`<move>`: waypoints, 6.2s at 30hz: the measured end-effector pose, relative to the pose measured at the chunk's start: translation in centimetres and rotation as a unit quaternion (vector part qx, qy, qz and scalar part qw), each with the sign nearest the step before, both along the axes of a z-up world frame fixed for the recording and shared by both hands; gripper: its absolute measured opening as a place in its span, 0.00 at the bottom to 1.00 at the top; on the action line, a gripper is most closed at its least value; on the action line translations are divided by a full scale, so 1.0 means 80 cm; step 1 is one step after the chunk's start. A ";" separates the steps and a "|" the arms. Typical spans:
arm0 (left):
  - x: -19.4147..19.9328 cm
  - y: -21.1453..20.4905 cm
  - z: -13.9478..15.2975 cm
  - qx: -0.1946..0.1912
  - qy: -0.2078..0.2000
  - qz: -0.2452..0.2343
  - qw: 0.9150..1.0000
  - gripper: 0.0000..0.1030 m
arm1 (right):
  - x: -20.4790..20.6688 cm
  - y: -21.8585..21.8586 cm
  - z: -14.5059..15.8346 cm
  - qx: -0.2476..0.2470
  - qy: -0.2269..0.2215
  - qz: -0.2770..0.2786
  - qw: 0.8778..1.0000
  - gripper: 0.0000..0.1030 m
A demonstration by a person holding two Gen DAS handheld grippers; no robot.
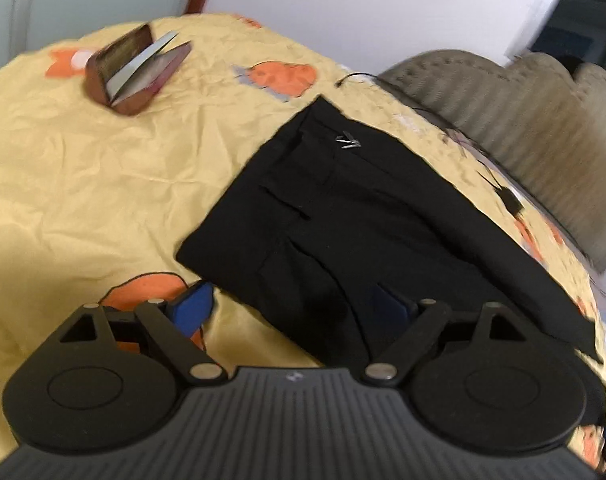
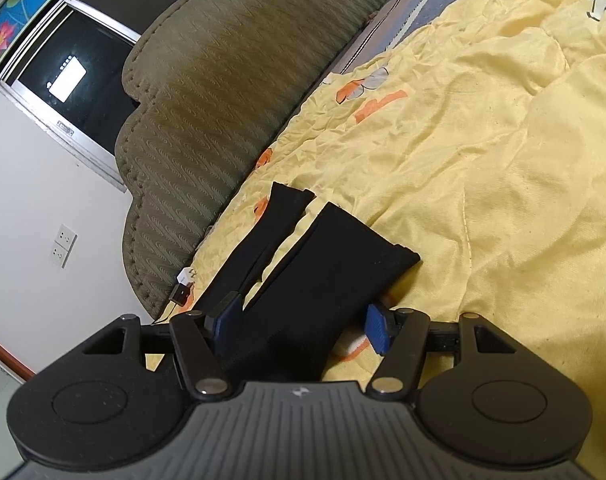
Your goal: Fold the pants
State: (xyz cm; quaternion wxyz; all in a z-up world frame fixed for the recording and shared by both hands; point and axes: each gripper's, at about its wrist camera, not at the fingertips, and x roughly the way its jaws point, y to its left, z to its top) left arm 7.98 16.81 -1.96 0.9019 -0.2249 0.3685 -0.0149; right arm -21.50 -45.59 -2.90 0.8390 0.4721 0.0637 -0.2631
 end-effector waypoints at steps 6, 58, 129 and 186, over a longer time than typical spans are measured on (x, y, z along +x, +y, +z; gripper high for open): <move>0.012 0.013 -0.003 -0.001 -0.029 0.016 0.999 0.35 | -0.001 -0.003 0.000 -0.005 -0.010 0.014 1.000 0.62; 0.032 -0.011 0.054 0.051 -0.091 -0.063 0.993 0.09 | -0.003 0.002 0.008 0.030 -0.039 -0.006 0.999 0.72; 0.124 -0.048 0.136 0.050 -0.136 -0.099 0.985 0.09 | 0.189 0.102 0.146 -0.490 0.276 0.060 0.825 0.07; 0.412 -0.102 0.027 0.132 0.041 -0.028 0.990 0.27 | 0.464 -0.093 0.023 -0.370 0.460 0.073 0.803 0.27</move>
